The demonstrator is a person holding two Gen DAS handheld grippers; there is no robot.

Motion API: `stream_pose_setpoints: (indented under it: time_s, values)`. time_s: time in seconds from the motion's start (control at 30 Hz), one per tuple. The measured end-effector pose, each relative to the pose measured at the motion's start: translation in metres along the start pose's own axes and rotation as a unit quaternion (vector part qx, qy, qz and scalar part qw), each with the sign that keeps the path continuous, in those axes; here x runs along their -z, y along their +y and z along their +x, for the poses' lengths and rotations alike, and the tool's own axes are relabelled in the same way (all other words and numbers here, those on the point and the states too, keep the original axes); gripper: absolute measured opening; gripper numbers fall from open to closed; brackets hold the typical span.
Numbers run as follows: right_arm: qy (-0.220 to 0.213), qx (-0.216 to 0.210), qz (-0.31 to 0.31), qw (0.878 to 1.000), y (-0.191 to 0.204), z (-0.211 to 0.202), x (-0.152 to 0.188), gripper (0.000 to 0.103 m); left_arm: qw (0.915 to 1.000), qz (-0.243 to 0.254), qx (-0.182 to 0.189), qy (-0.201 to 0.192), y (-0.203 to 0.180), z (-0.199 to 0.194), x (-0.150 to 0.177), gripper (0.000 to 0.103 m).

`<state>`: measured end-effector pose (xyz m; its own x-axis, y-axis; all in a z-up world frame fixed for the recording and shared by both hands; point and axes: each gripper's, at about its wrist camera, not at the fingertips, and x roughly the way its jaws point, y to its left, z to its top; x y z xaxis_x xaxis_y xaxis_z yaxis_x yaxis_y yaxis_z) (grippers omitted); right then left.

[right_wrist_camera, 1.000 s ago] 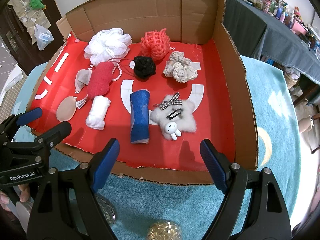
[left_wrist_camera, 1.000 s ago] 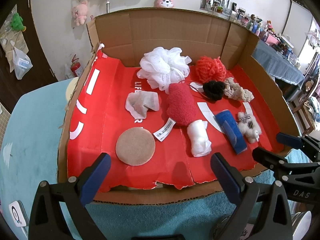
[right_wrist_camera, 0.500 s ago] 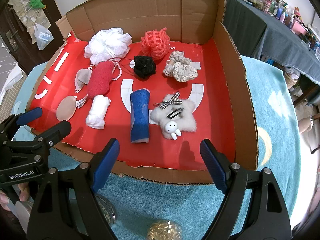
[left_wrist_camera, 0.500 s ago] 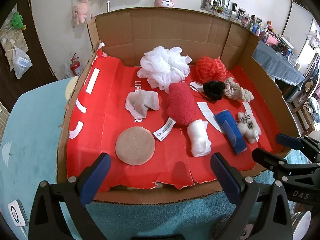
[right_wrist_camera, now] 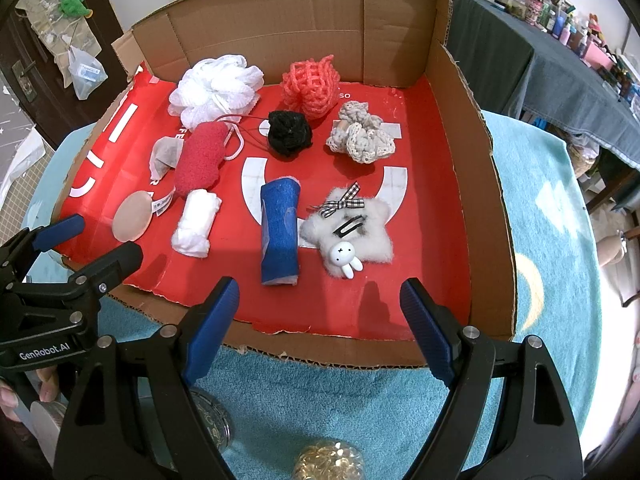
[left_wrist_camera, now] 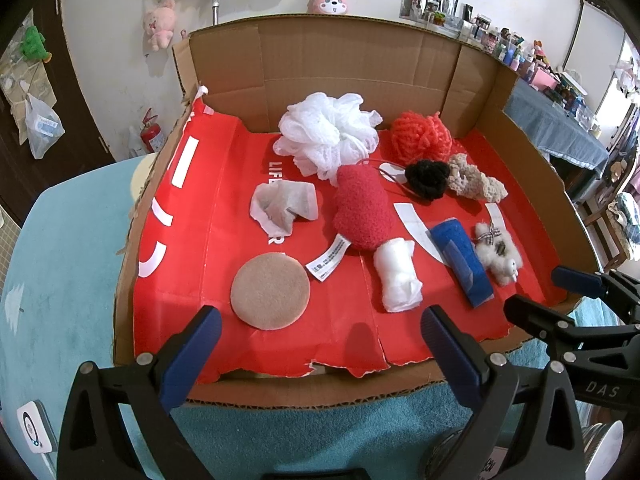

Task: Organize soft objects

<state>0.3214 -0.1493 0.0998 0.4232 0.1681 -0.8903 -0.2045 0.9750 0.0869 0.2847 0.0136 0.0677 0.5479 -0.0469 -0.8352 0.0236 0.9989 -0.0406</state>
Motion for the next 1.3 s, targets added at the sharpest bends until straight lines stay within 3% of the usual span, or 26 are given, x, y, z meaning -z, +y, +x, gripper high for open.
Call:
stream_pose_setpoints:
  time_s: [0.13, 0.4, 0.7, 0.77, 0.87, 1.07, 1.3]
  values:
    - [-0.004, -0.001, 0.000, 1.000, 0.000, -0.001, 0.001, 0.082, 1.0000, -0.004, 0.007, 0.002, 0.001, 0.001, 0.000, 0.101]
    - [-0.029, 0.011, -0.001, 1.000, -0.003, -0.017, 0.002, 0.082, 0.9992, -0.020, 0.014, -0.031, 0.007, -0.024, 0.003, 0.101]
    - [-0.110, 0.005, 0.012, 0.994, -0.013, -0.099, 0.022, 0.082, 0.9901, -0.018, 0.003, -0.139, 0.010, -0.110, 0.027, 0.103]
    - [-0.135, 0.008, 0.004, 0.991, -0.009, -0.120, 0.037, 0.083, 0.9874, -0.012, 0.010, -0.158, 0.007, -0.128, 0.042, 0.103]
    - [-0.167, 0.005, -0.008, 0.986, -0.001, -0.144, 0.065, 0.098, 0.9835, 0.008, 0.012, -0.180, -0.002, -0.147, 0.068, 0.103]
    - [-0.220, 0.006, -0.024, 0.975, 0.017, -0.171, 0.129, 0.098, 0.9757, 0.020, 0.015, -0.218, -0.018, -0.165, 0.124, 0.103]
    - [-0.211, -0.006, -0.022, 0.977, 0.026, -0.146, 0.185, 0.099, 0.9828, 0.017, 0.012, -0.184, -0.026, -0.135, 0.166, 0.103]
